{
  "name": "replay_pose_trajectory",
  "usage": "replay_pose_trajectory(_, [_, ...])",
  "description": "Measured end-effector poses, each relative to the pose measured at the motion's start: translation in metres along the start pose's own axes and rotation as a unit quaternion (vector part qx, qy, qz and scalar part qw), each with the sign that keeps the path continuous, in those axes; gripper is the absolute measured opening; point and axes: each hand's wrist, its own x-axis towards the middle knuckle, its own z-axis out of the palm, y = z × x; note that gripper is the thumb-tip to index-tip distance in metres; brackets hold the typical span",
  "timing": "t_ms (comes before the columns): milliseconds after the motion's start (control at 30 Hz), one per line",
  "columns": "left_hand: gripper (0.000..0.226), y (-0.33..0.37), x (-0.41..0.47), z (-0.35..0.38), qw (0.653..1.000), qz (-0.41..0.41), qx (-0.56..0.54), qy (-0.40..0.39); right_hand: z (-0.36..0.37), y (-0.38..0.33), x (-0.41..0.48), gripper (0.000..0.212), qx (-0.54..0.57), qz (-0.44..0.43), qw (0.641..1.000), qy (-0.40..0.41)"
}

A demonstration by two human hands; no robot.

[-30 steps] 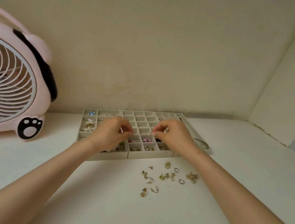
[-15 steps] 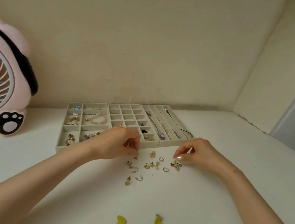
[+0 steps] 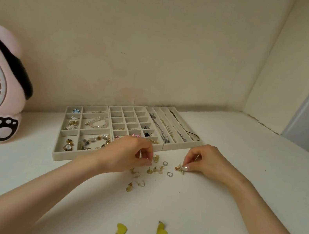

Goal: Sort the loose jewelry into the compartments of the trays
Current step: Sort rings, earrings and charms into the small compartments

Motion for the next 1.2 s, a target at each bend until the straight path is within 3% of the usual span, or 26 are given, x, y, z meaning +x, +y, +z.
replay_pose_trajectory(233, [0.003,-0.009,0.013,-0.001,0.998,-0.037,0.021,0.050,-0.001,0.002,0.000,0.019,0.125,-0.001,0.991,0.056])
replay_pose_trajectory(467, [0.010,-0.013,0.024,0.002,0.996,-0.065,0.043,0.053,-0.003,-0.004,-0.005,0.009,0.257,-0.010,0.966,0.035])
replay_pose_trajectory(1000, [0.009,-0.032,-0.024,-0.012,0.998,-0.064,0.001,0.024,0.008,-0.018,0.003,0.013,0.223,-0.015,0.974,0.047])
replay_pose_trajectory(1200, [0.004,-0.025,-0.038,0.014,0.989,-0.007,-0.030,0.143,0.012,-0.056,0.042,0.009,0.151,-0.050,0.986,0.055])
